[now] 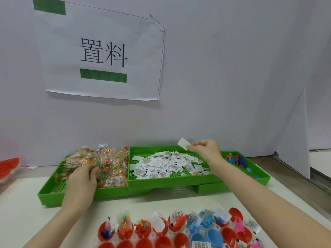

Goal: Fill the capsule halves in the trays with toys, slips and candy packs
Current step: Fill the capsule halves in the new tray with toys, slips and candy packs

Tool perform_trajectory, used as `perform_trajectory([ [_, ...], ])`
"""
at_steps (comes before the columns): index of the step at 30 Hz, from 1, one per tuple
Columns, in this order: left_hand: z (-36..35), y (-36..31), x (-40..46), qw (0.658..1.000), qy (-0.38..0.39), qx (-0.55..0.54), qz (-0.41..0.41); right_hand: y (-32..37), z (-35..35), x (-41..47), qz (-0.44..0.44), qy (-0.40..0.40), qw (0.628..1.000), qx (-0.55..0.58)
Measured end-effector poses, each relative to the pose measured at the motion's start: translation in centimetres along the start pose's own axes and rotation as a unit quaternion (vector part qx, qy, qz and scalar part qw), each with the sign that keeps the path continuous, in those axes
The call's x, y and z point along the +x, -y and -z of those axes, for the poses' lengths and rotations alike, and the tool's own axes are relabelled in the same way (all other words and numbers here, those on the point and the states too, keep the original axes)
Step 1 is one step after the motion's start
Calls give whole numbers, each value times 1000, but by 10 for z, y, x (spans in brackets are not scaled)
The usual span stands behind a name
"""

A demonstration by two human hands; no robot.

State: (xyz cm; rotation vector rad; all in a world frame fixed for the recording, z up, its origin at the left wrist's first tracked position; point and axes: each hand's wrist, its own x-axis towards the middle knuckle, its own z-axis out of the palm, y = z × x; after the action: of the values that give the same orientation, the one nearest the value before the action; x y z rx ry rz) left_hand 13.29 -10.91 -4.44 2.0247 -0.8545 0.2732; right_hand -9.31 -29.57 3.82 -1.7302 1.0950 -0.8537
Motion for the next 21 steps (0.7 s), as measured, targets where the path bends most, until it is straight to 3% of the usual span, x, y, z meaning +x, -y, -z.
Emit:
perform_trajectory([
  [2,5,-7,0,998,-34,-40,33,14,4,-15,7,23,995,102],
  [4,15,-22,-6,991,-85,-92,43,26,8,-38,23,69,991,109],
  [6,28,-50,-20,983,-82,-166,16,36,11,-65,50,134,984,109],
  [8,38,-83,-48,961,30,-275,18,43,13,-97,73,201,971,109],
  [11,52,-122,-94,893,213,-387,87,45,18,-141,100,255,959,70],
  [14,65,-138,-124,829,316,-430,168,38,25,-170,118,231,966,22],
  [16,80,-148,-139,797,361,-454,168,33,33,-188,124,215,969,2],
  [18,92,-159,-157,801,385,-441,126,27,41,-203,136,205,969,-14],
  [21,102,-167,-185,833,369,-409,55,15,56,-226,161,200,966,-31],
])
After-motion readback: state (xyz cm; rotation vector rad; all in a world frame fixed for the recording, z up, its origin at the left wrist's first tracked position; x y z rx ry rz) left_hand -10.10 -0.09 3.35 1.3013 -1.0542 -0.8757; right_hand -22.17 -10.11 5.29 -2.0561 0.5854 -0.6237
